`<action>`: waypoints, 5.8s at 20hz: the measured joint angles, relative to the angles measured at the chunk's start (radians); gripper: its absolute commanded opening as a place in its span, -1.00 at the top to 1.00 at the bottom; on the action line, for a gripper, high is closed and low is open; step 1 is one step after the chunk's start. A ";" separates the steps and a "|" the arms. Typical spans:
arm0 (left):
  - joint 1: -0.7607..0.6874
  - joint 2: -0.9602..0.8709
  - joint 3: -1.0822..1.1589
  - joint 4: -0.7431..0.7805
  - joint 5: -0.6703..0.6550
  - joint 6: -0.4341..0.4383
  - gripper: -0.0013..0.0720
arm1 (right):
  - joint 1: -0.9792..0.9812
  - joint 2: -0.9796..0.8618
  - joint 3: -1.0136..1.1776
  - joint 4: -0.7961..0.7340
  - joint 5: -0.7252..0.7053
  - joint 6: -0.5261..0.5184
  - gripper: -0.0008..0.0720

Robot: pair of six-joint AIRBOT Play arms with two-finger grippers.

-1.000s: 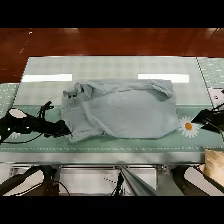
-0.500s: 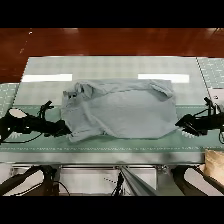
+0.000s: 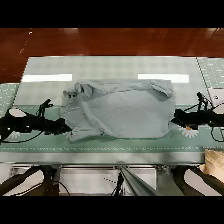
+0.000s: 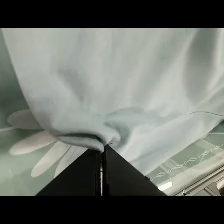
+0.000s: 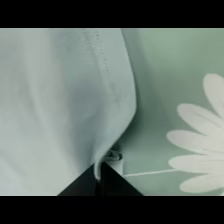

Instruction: Fold the shirts.

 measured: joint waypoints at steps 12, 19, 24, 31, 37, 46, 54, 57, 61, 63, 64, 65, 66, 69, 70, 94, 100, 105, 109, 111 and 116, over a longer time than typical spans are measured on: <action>0.018 0.427 0.668 -0.107 0.112 0.040 0.91 | 0.010 0.298 0.721 0.111 0.021 -0.233 0.93; 0.020 0.623 1.220 0.027 0.275 -0.053 0.91 | 0.010 0.378 1.272 -0.033 -0.058 -0.030 0.93; 0.021 0.662 1.418 0.231 -0.001 -0.236 0.91 | 0.010 0.425 1.438 -0.195 0.205 0.061 0.93; 0.021 0.640 1.484 0.369 -0.443 -0.337 0.92 | 0.011 0.402 1.465 -0.303 0.636 0.073 0.93; 0.020 0.523 1.388 0.378 -0.665 -0.370 0.91 | 0.011 0.298 1.209 -0.246 0.782 0.068 0.93; -0.037 0.109 1.062 0.296 -0.362 -0.311 0.91 | 0.064 -0.056 0.945 -0.172 0.480 0.034 0.93; -0.137 -0.246 1.028 0.267 0.035 -0.282 0.91 | 0.188 -0.356 0.929 -0.145 -0.101 0.078 0.93; -0.147 -0.328 1.026 0.264 0.127 -0.280 0.91 | 0.197 -0.438 0.929 -0.143 -0.258 0.119 0.93; -0.170 -0.429 1.025 0.264 0.181 -0.280 0.91 | 0.203 -0.530 0.929 -0.138 -0.339 0.141 0.93; -0.183 -0.475 1.025 0.264 0.190 -0.280 0.91 | 0.203 -0.563 0.929 -0.140 -0.346 0.148 0.93; -0.188 -0.494 1.025 0.263 0.191 -0.280 0.91 | 0.204 -0.575 0.929 -0.140 -0.344 0.148 0.93; -0.191 -0.508 1.025 0.263 0.192 -0.280 0.91 | 0.204 -0.583 0.929 -0.140 -0.343 0.149 0.93; -0.192 -0.518 1.025 0.263 0.188 -0.280 0.91 | 0.203 -0.586 0.929 -0.140 -0.334 0.151 0.93; -0.181 -0.524 1.031 0.263 0.122 -0.280 0.91 | 0.190 -0.574 0.929 -0.142 -0.275 0.152 0.93; -0.174 -0.523 1.033 0.264 0.081 -0.280 0.91 | 0.182 -0.565 0.929 -0.142 -0.236 0.152 0.93; -0.035 -0.293 0.768 0.290 -0.349 -0.237 -0.51 | -0.038 -0.378 0.816 -0.438 0.474 0.031 -0.30; 0.041 -0.016 0.249 0.084 -0.229 -0.126 -0.51 | -0.186 -0.224 0.542 -0.180 0.369 -0.100 -0.34; 0.010 0.059 0.043 0.026 -0.180 -0.085 -0.51 | -0.209 -0.191 0.454 -0.084 0.325 -0.135 -0.34; -0.063 0.069 -0.026 0.015 -0.124 -0.092 -0.51 | -0.212 -0.185 0.437 -0.053 0.315 -0.145 -0.34; -0.102 0.061 -0.045 0.008 -0.093 -0.109 -0.50 | -0.213 -0.184 0.435 -0.046 0.315 -0.146 -0.34; -0.198 0.013 -0.063 -0.081 0.043 -0.126 0.91 | -0.214 -0.174 0.432 -0.039 0.318 -0.148 -0.34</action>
